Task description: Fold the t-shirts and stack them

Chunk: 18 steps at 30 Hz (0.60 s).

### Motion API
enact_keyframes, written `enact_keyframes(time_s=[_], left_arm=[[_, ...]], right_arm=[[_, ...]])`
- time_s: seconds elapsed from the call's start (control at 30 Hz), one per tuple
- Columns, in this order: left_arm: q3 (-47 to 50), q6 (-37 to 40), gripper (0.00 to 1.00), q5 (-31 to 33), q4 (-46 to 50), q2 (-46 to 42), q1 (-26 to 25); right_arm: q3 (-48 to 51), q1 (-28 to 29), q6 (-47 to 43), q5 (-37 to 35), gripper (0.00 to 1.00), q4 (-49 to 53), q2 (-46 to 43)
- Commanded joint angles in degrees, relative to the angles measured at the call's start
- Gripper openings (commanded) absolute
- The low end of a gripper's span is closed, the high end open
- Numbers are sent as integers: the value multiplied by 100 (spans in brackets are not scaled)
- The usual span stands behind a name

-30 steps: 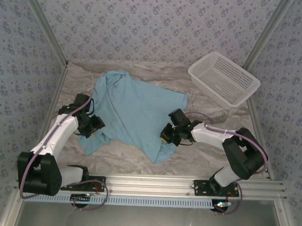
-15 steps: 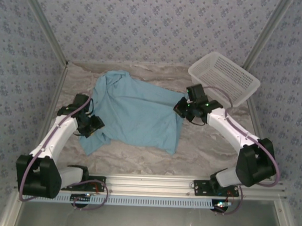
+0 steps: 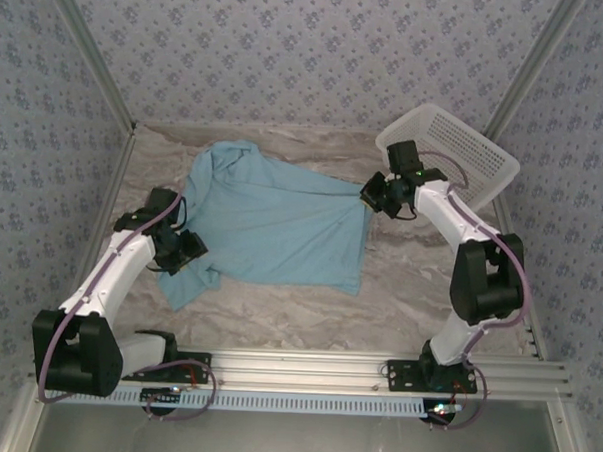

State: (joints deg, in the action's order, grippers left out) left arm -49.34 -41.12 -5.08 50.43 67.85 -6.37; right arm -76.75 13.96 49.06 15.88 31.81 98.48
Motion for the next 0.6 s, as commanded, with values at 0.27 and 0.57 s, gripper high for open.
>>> enact_keyframes(time_s=[0.27, 0.57], left_arm=[[-234, 175, 51, 218, 203, -45, 39], [-198, 255, 52, 299, 434, -22, 39]], right_arm=[[-979, -234, -287, -125, 0, 517, 894], [-2019, -666, -506, -150, 0, 923, 1412]])
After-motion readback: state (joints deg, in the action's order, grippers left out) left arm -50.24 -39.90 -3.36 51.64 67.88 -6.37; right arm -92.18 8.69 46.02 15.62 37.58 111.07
